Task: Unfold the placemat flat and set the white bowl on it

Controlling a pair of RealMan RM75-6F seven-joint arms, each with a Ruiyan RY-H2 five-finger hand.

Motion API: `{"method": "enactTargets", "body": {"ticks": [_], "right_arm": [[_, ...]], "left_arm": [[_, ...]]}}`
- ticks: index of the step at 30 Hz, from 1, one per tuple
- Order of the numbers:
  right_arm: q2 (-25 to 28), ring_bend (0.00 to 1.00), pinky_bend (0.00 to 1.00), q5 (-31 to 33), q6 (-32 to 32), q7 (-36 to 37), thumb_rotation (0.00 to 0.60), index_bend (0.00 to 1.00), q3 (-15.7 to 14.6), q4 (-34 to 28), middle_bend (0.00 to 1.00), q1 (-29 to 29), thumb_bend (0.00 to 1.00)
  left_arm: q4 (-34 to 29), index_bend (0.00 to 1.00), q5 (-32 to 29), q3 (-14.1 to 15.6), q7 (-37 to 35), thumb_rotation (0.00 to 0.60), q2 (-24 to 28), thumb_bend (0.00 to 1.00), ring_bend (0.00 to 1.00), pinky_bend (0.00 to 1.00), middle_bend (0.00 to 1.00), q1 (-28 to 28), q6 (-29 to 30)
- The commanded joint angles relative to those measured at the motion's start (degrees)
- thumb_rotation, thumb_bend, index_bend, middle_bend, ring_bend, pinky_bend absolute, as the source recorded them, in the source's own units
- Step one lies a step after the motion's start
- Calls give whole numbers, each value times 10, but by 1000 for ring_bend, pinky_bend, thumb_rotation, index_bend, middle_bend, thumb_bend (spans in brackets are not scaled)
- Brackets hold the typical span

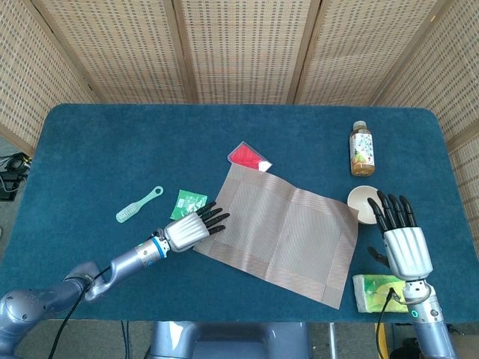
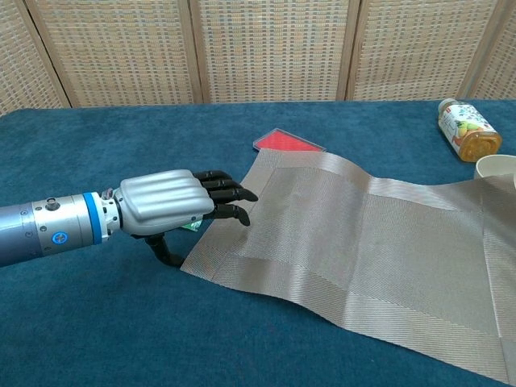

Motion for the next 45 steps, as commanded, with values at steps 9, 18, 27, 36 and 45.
{"method": "enactTargets", "body": {"ticks": [9, 18, 27, 36, 45], "right_arm": [[4, 0, 0, -3, 0, 0, 600, 0, 2, -7, 0, -3, 0], [6, 0, 0, -7, -1, -1, 600, 0, 2, -11, 0, -5, 0], [9, 0, 0, -9, -2, 0, 600, 0, 3, -15, 0, -6, 0], [11, 0, 0, -13, -1, 1, 600, 0, 3, -18, 0, -7, 0], [14, 0, 0, -17, 2, 3, 600, 0, 3, -22, 0, -9, 0]], "left_arm": [[-9, 202, -8, -4, 1, 600, 1, 343, 0, 0, 0, -8, 3], [-18, 206, -16, -8, 4, 600, -4, 343, 0, 0, 0, -13, 1], [-17, 267, -22, -3, 1, 600, -7, 395, 0, 0, 0, -11, -4], [-15, 412, -24, 1, -6, 600, -12, 459, 0, 0, 0, -9, -2], [-16, 483, -29, 1, -8, 600, -18, 491, 0, 0, 0, -7, -4]]}}
